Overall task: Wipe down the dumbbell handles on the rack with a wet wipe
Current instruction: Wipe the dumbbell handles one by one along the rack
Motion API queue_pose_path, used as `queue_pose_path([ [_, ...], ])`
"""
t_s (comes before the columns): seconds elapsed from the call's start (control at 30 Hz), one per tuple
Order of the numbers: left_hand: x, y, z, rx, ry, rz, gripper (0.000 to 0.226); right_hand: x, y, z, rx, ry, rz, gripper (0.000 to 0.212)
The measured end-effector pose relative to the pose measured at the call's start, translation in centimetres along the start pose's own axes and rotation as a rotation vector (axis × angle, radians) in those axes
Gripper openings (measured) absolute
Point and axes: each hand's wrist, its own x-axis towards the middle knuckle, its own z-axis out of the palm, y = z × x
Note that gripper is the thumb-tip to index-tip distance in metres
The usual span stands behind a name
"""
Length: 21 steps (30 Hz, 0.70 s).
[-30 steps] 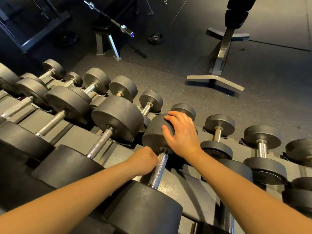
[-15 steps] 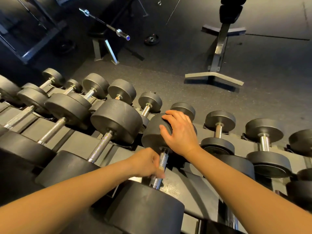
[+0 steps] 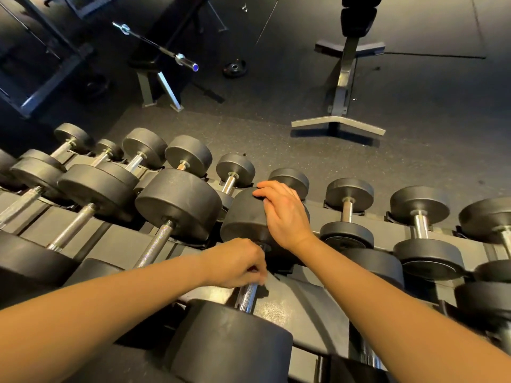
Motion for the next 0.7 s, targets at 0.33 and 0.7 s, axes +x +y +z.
queue_pose_path([
  [0.33,0.6,-0.1,0.2,0.172,0.201,0.045,0.033,0.2,0.0,-0.1,0.03,-0.031,0.023,0.045],
  [0.7,-2.5,1.0,-3.3,-0.579,-0.234,-0.275,0.011,-1.7,-3.6,-1.8,0.067,-0.007,0.084,0.029],
])
